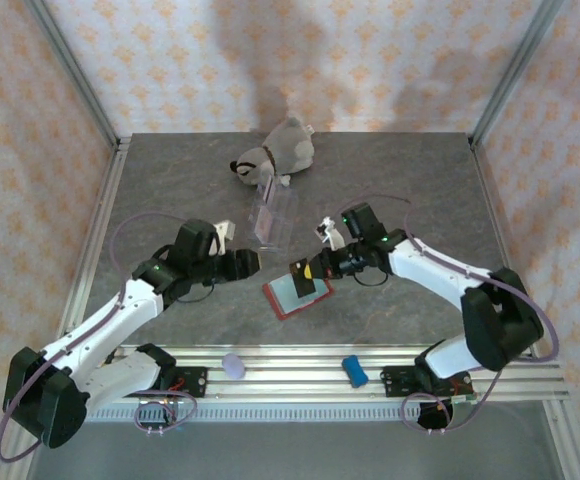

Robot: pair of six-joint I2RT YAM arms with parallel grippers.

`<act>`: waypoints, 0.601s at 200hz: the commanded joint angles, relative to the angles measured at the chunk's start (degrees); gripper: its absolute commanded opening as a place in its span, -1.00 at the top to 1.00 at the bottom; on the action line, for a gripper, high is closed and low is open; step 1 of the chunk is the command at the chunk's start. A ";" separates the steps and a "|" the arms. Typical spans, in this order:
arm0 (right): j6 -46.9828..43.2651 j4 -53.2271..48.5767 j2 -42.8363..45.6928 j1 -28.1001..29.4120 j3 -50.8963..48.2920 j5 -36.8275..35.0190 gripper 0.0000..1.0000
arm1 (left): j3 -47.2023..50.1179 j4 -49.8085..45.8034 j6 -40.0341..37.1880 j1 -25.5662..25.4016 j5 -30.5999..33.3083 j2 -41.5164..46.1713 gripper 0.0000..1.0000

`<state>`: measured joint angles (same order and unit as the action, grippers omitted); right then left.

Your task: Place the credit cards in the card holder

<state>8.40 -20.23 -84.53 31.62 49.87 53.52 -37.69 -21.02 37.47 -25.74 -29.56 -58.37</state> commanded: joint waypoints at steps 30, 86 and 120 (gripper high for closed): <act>-6.43 -6.48 -6.26 1.61 3.09 3.56 1.00 | 10.57 13.68 10.13 0.03 -9.05 -1.60 0.07; -9.34 -7.21 -10.61 -0.06 7.50 1.69 1.00 | 9.33 18.46 10.46 -2.56 -7.73 -8.12 0.32; -11.90 -7.68 -14.20 -3.06 10.16 1.24 1.00 | 9.21 21.28 12.16 -4.26 -6.47 -11.72 0.39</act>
<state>0.36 -25.76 -96.14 30.39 57.63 55.46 -26.98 -3.90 48.07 -28.95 -37.08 -68.55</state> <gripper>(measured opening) 0.041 0.316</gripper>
